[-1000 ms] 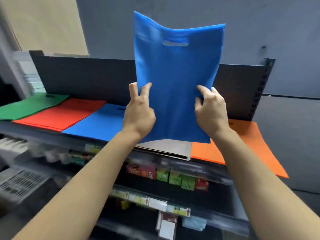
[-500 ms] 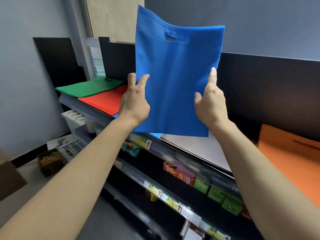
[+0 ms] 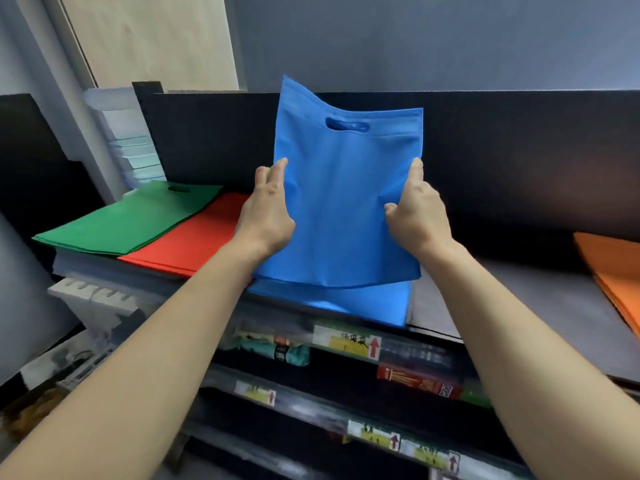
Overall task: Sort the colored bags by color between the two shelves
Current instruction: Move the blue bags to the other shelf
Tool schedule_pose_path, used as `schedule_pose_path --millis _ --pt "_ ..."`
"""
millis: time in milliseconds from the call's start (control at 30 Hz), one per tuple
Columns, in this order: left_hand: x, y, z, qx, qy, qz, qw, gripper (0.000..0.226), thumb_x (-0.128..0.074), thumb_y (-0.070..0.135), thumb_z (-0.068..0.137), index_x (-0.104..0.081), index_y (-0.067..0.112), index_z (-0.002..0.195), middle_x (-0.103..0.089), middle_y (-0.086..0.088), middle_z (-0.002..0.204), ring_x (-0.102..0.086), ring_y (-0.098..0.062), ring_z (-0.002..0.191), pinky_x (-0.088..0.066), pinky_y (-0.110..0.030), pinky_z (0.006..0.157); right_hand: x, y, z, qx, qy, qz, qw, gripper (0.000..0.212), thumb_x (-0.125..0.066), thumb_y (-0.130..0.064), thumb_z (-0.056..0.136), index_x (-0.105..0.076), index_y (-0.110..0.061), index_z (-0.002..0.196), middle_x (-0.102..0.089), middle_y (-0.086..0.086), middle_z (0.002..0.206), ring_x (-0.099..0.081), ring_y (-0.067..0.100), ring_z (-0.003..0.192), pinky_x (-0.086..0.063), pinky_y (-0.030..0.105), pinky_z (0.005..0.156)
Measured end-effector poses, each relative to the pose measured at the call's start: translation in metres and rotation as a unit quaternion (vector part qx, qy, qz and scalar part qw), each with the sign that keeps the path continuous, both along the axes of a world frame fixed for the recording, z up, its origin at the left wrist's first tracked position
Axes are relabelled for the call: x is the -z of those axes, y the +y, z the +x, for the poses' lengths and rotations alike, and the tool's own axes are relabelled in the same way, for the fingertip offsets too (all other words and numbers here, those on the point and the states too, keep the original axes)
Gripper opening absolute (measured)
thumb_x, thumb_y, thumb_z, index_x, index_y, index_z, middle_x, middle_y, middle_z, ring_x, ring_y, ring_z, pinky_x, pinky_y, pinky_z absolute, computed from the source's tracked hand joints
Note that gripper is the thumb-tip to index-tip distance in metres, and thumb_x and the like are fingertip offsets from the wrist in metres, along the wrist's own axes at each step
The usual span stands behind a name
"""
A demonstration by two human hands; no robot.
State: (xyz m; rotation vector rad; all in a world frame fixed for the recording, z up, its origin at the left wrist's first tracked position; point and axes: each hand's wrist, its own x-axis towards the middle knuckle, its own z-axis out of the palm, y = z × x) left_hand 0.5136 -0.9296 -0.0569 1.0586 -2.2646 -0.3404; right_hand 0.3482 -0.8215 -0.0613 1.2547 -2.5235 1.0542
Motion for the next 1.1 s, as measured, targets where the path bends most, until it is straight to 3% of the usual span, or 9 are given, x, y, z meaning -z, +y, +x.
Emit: schedule_pose_path --millis 200,300,400,500,600,733,833,967,1100 --pt "0.016 -0.043 -0.005 0.070 -0.086 0.056 0.992 0.073 -0.045 -0.004 0.085 -0.010 0.011 0.148 -0.027 -0.012 0.137 -0.053 -0.033 0.088 -0.042 -0.037 0.073 0.014 -0.017 0.013 0.088 -0.021 0.096 0.991 0.056 -0.049 -0.013 0.091 -0.023 -0.004 0.140 -0.051 0.017 0.115 -0.050 0.031 0.093 -0.038 0.034 0.070" --pt "0.027 -0.055 -0.010 0.082 -0.118 0.077 0.987 0.065 -0.043 -0.003 0.086 -0.017 0.008 0.144 -0.036 -0.016 0.134 -0.051 -0.035 0.105 -0.042 -0.038 0.082 0.019 -0.018 0.016 0.119 -0.029 0.140 0.983 0.013 -0.050 -0.011 0.090 -0.039 -0.005 0.096 -0.053 0.016 0.105 -0.044 0.028 0.079 -0.033 0.032 0.057" --pt "0.039 -0.066 -0.014 0.099 -0.150 0.096 0.979 0.047 -0.046 -0.001 0.083 -0.036 0.003 0.129 -0.052 -0.017 0.120 -0.052 -0.033 0.105 -0.041 -0.037 0.079 0.030 -0.016 0.014 0.135 -0.032 0.195 0.971 0.023 -0.049 -0.004 0.086 -0.034 -0.010 0.070 -0.058 0.015 0.097 -0.041 0.025 0.071 -0.027 0.027 0.048" --pt "0.048 -0.069 -0.014 0.101 -0.205 0.107 0.968 0.017 -0.054 0.006 0.083 -0.045 0.005 0.097 -0.057 -0.015 0.104 -0.052 -0.031 0.088 -0.038 -0.034 0.067 0.037 -0.015 0.012 0.133 -0.044 0.241 0.960 0.006 -0.052 -0.005 0.088 -0.050 -0.007 0.083 -0.061 0.012 0.100 -0.052 0.027 0.076 -0.035 0.027 0.055" --pt "0.049 -0.068 -0.016 0.101 -0.248 0.108 0.957 0.024 -0.064 0.015 0.082 -0.041 0.010 0.076 -0.055 -0.012 0.093 -0.049 -0.029 0.081 -0.037 -0.031 0.065 0.039 -0.015 0.011 0.137 -0.050 0.257 0.955 0.015 -0.054 -0.007 0.088 -0.057 -0.003 0.102 -0.063 0.012 0.104 -0.061 0.029 0.092 -0.044 0.029 0.064" --pt "0.047 -0.063 -0.018 0.100 -0.270 0.103 0.952 0.027 -0.065 0.020 0.083 -0.043 0.009 0.074 -0.057 -0.016 0.101 -0.049 -0.030 0.085 -0.037 -0.029 0.066 0.041 -0.017 0.009 0.142 -0.040 0.273 0.951 0.007 -0.056 -0.009 0.087 -0.056 -0.007 0.093 -0.063 0.010 0.100 -0.046 0.025 0.073 -0.035 0.025 0.056" --pt "0.045 -0.059 -0.019 0.090 -0.277 0.080 0.953 0.025 -0.067 0.022 0.083 -0.047 0.008 0.084 -0.059 -0.015 0.106 -0.053 -0.034 0.097 -0.037 -0.031 0.071 0.040 -0.015 0.010 0.169 0.007 0.282 0.945 0.010 -0.058 -0.013 0.088 -0.048 -0.010 0.087 -0.060 0.011 0.101 -0.047 0.028 0.084 -0.037 0.029 0.066" --pt "0.040 -0.052 -0.022 0.045 -0.291 0.016 0.955 0.030 -0.063 0.025 0.085 -0.053 0.006 0.107 -0.051 -0.016 0.120 -0.044 -0.037 0.113 -0.037 -0.038 0.089 0.033 -0.010 0.010 0.178 0.080 0.257 0.947 0.009 -0.056 -0.013 0.086 -0.049 -0.009 0.084 -0.061 0.010 0.102 -0.045 0.027 0.087 -0.034 0.032 0.071" --pt "0.025 -0.037 -0.029 0.124 -0.186 0.033 0.974 0.043 -0.058 0.028 0.090 -0.051 0.009 0.127 -0.052 -0.011 0.130 -0.047 -0.031 0.121 -0.038 -0.038 0.098 0.019 0.004 0.012 0.118 0.060 0.198 0.971 0.029 -0.055 -0.022 0.091 -0.059 -0.006 0.114 -0.062 0.009 0.113 -0.052 0.030 0.108 -0.042 0.037 0.089"
